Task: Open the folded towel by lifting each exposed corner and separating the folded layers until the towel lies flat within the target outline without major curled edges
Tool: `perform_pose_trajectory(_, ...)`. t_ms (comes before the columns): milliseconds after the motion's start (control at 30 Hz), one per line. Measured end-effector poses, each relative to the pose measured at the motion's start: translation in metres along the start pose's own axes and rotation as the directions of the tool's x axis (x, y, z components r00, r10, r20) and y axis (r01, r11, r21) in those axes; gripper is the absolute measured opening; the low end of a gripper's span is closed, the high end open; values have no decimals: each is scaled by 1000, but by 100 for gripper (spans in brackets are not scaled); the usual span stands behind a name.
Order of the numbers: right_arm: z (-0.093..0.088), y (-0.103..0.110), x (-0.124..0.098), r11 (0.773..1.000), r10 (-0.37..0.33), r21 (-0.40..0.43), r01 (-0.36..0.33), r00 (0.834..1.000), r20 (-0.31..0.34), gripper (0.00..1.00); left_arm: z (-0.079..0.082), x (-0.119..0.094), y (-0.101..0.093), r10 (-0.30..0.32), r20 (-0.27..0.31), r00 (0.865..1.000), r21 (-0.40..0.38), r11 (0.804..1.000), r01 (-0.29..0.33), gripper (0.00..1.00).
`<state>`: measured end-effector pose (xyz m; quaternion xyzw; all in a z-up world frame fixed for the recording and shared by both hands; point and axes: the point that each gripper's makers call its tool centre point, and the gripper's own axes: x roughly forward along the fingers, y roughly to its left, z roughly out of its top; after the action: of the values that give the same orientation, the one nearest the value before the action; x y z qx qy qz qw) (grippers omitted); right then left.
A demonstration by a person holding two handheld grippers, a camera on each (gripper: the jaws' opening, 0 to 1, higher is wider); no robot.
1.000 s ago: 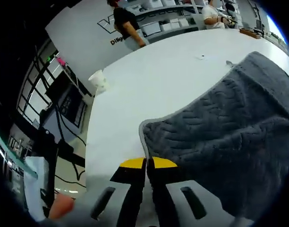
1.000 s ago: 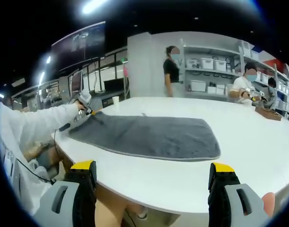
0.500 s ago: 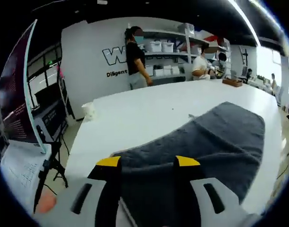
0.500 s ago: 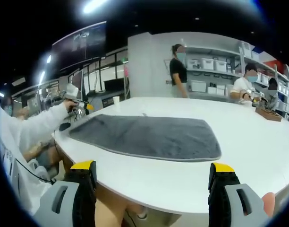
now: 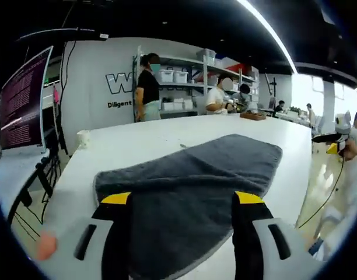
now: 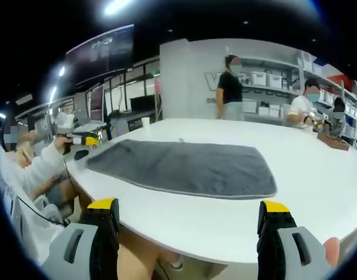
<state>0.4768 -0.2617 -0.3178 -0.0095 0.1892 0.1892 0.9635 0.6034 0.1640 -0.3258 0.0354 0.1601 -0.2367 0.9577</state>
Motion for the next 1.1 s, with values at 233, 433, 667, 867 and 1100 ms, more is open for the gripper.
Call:
perform_pose_trajectory(233,0,0,1,1000,-5,-1,5,1000,0,99,-32,-14,-25,-46,-50,998,-48,998,43,83)
perform_pose_trajectory(433,-2,0,1,1000,-8,2,8,1000,-7,99,-47,-25,-33,-36,-92,995,-2,999,36,93)
perform_pose_trajectory(667,-1,-1,0,1000,-9,1,9,1000,-5,99,-54,-35,-38,-38,-101,994,6,999,39,98)
perform_pose_trajectory(867,-1,-1,-1,1000,-9,3,9,1000,-1,99,-60,-45,-32,-25,-106,994,-22,999,23,99)
perform_pose_trajectory(1100,-1,-2,-2,1000,-7,7,7,1000,3,99,-70,-52,-12,24,-114,993,-45,999,-30,100)
